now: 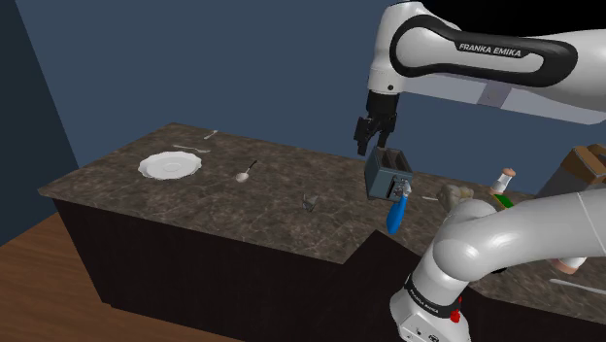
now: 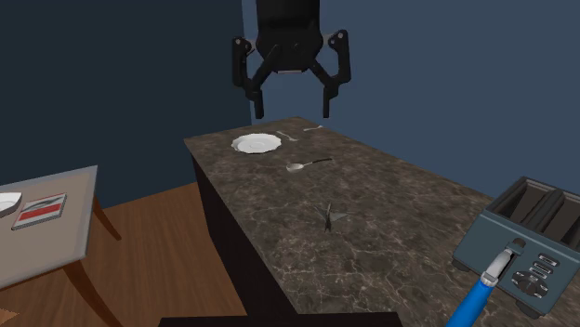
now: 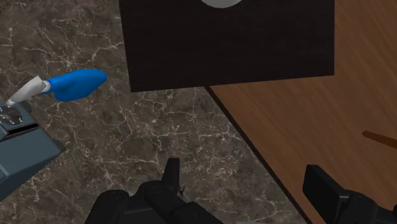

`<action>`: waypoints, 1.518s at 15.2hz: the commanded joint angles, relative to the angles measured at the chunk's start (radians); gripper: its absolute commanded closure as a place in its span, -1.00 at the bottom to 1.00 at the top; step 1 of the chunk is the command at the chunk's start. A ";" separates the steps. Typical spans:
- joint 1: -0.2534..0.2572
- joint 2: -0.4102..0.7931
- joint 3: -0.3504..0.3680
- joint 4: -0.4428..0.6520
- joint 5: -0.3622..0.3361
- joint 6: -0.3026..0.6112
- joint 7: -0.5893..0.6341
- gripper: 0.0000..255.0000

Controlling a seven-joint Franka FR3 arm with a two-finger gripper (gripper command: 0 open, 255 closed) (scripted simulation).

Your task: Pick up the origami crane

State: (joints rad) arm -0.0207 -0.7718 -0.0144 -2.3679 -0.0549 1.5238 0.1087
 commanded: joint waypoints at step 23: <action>-0.019 0.667 -0.180 -0.001 0.004 0.733 -0.227 -1.00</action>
State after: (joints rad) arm -0.0377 -0.1519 -0.1851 -2.3930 -0.0609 2.2295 -0.0983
